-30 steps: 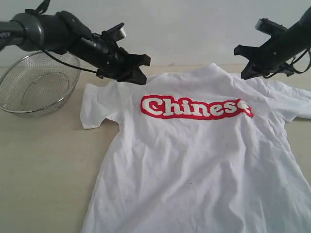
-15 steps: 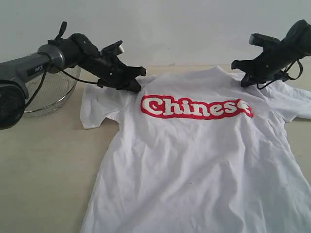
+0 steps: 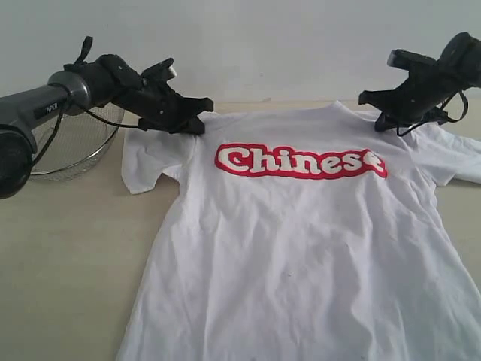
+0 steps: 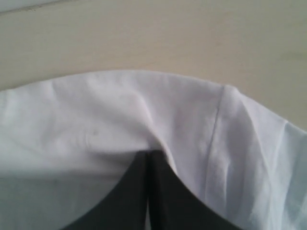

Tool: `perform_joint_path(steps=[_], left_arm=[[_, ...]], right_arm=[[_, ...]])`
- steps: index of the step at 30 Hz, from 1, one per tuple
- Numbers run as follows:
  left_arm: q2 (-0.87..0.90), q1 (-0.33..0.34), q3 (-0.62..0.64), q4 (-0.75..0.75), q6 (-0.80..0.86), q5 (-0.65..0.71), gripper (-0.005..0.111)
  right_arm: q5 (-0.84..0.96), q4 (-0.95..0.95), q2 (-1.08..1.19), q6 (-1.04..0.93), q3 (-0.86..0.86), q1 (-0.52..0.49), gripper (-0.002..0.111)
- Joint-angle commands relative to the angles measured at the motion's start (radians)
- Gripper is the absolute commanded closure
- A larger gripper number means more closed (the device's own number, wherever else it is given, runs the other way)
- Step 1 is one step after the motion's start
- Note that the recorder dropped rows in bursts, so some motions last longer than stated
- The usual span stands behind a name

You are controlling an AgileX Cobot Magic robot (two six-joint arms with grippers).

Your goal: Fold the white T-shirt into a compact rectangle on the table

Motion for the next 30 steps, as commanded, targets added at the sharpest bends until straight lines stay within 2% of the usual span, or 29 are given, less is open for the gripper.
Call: perform_joint_path(steps=[1, 7, 10, 12, 18, 22, 30], left_arm=[[0.008, 0.011, 0.001, 0.035, -0.008, -0.025, 0.102], [-0.016, 0.011, 0.001, -0.075, 0.058, 0.033, 0.102], [-0.077, 0.011, 0.001, -0.155, 0.159, -0.010, 0.102], [-0.085, 0.011, -0.001, -0.155, 0.161, -0.054, 0.102], [-0.027, 0.009, -0.001, -0.153, 0.169, -0.031, 0.102], [-0.031, 0.009, -0.001, -0.143, 0.169, 0.058, 0.102], [-0.117, 0.037, 0.008, -0.099, 0.112, 0.181, 0.102]], right_arm=[[0.003, -0.043, 0.019, 0.005, -0.020, -0.011, 0.109], [0.064, 0.037, 0.007, -0.024, -0.044, -0.011, 0.109], [0.106, 0.191, -0.038, -0.123, -0.046, -0.011, 0.109], [0.129, 0.299, -0.057, -0.190, -0.046, -0.007, 0.109], [0.123, 0.293, -0.063, -0.193, -0.046, -0.005, 0.109], [0.150, 0.305, -0.069, -0.194, -0.046, -0.011, 0.109], [0.327, 0.335, -0.132, -0.213, -0.036, -0.041, 0.109]])
